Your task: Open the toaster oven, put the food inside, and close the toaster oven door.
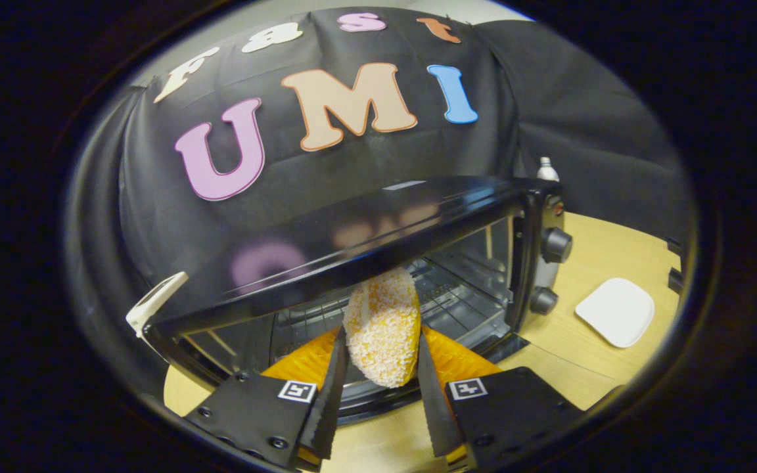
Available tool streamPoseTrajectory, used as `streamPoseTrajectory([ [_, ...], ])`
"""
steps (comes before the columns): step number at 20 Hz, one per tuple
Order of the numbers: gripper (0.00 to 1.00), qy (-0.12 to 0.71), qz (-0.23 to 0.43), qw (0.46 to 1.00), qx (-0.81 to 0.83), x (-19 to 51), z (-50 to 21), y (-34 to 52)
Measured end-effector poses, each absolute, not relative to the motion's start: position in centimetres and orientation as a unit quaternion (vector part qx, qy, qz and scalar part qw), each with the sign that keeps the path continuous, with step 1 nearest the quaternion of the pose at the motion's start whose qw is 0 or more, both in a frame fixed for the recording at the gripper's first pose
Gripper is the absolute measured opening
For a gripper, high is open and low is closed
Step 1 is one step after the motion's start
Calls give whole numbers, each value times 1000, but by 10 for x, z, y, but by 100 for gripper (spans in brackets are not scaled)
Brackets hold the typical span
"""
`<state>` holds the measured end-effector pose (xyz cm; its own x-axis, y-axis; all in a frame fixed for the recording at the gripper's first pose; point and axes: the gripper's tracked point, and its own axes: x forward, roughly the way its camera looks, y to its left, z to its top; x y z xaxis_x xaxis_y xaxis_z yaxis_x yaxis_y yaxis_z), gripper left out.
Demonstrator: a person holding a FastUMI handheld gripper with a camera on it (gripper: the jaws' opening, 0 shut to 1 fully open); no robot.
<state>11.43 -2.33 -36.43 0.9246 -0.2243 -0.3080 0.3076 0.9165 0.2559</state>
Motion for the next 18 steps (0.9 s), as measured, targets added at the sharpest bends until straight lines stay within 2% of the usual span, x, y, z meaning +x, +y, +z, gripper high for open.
streamPoseTrajectory([
  [10, 72, 156, -126, 974, 105, 138, -386, -33],
  [12, 80, 168, -137, 971, 96, 133, -390, -40],
  [18, 94, 170, -161, 969, 74, 95, -371, -52],
])
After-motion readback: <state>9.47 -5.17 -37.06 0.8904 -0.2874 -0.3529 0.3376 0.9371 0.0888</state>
